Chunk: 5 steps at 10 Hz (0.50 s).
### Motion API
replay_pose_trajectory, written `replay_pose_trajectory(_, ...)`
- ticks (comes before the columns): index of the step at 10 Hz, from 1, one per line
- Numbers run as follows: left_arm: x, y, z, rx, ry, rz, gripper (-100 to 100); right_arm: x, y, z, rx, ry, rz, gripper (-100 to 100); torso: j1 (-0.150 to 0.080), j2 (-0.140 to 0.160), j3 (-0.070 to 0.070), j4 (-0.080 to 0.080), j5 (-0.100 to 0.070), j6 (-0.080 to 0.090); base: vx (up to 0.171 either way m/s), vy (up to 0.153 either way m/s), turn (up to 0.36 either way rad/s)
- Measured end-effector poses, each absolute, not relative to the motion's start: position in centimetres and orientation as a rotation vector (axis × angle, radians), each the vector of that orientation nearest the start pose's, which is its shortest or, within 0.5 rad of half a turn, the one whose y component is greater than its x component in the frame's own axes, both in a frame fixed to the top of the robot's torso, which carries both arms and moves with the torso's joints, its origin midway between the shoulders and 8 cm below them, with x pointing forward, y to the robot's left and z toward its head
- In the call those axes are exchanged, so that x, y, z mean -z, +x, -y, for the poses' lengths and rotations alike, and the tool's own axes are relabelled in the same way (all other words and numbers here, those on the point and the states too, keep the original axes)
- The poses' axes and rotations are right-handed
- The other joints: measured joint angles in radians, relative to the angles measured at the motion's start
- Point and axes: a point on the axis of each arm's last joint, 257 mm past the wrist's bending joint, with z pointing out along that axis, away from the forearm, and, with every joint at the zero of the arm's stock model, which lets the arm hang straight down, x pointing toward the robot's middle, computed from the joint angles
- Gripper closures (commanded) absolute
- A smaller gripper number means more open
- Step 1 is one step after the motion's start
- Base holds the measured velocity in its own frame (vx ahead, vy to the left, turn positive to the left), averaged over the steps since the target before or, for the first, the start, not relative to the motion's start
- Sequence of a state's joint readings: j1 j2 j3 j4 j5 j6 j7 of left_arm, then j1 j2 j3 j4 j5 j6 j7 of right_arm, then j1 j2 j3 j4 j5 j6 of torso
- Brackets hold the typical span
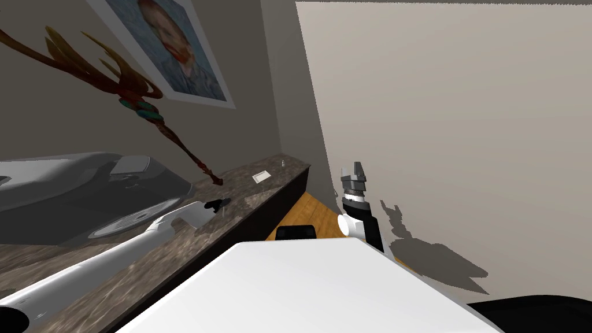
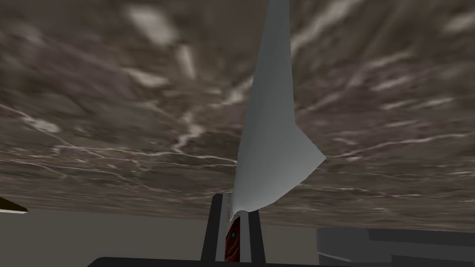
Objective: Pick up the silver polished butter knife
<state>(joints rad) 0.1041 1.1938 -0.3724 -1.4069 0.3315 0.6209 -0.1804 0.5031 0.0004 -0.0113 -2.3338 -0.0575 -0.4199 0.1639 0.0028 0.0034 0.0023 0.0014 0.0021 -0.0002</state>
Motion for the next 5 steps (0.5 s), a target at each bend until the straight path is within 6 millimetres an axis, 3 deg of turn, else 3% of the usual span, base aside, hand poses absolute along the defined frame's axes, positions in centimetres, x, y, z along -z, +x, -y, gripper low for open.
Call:
replay_pose_trajectory(1, 34.8, 35.8, -64.1, -0.343, -0.941, -2.19, 100, -3.3, 34.4, 29.0, -1.17, 0.652, -0.64, 0, 0.0, 0.0, 0.0, 0.0, 0.0, 0.0, -0.022, -0.019, 0.044)
replay_pose_trajectory(4, 33.7, 36.5, -63.5, -0.327, -0.923, -2.191, 100, -3.3, 34.4, 29.0, -1.17, 0.652, -0.64, 0, -0.003, 0.003, 0.002, 0.0, -0.001, -0.001, -0.037, -0.037, 0.032)
replay_pose_trajectory(5, 33.7, 36.5, -63.4, -0.327, -0.923, -2.192, 0, -3.3, 34.4, 29.0, -1.17, 0.652, -0.64, 0, -0.002, 0.002, 0.001, 0.0, -0.001, -0.002, 0.0, 0.0, 0.0)
